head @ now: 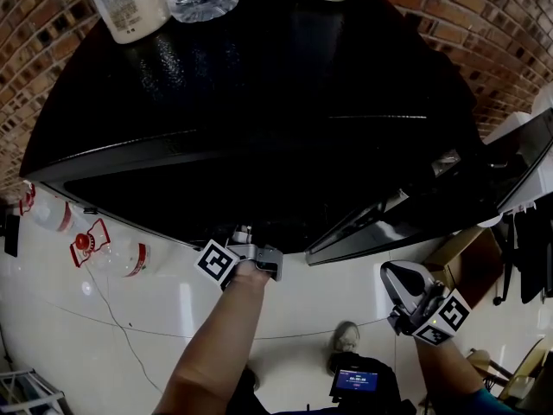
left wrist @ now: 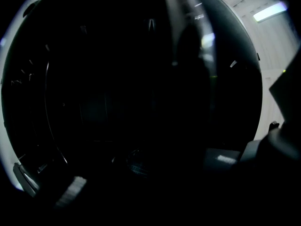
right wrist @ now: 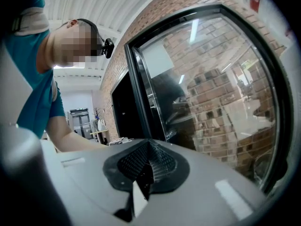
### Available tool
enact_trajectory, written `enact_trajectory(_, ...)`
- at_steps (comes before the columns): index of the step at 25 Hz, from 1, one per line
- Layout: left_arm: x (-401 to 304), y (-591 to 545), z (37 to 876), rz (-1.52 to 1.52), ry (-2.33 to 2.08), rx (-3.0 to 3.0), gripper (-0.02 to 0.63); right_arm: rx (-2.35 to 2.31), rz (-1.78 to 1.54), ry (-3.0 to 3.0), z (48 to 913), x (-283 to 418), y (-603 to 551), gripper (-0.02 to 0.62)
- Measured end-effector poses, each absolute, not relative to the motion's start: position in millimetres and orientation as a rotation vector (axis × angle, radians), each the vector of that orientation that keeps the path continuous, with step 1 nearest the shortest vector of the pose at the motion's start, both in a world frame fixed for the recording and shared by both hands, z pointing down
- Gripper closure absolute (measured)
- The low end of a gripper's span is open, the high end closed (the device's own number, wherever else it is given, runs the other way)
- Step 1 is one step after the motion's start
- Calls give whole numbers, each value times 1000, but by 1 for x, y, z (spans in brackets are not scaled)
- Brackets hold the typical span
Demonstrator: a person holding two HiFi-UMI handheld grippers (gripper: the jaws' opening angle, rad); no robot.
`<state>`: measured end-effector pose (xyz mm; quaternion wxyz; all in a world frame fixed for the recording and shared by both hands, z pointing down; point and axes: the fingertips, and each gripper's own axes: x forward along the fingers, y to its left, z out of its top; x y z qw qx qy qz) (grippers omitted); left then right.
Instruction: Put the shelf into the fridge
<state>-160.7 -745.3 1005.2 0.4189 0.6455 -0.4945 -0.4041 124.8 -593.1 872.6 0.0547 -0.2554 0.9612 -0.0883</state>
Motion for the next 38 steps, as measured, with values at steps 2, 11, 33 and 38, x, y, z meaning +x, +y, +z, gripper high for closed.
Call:
enact_trajectory(2, -161, -754, 1001, -1026, -1231, 1620, 568, -781, -266, 2919, 874, 128, -594, 594)
enact_trajectory(11, -155, -782, 977, -1087, -1164, 1571, 563, -778, -255, 2933, 874, 128, -594, 594)
enact_trajectory(33, -139, -743, 999, -960, -1049, 1566, 285, -769, -204, 2904, 837, 122, -580, 594)
enact_trajectory(38, -104, -649, 996, -727, -925, 1525, 278, -744, -160, 2884, 783, 115, -560, 594)
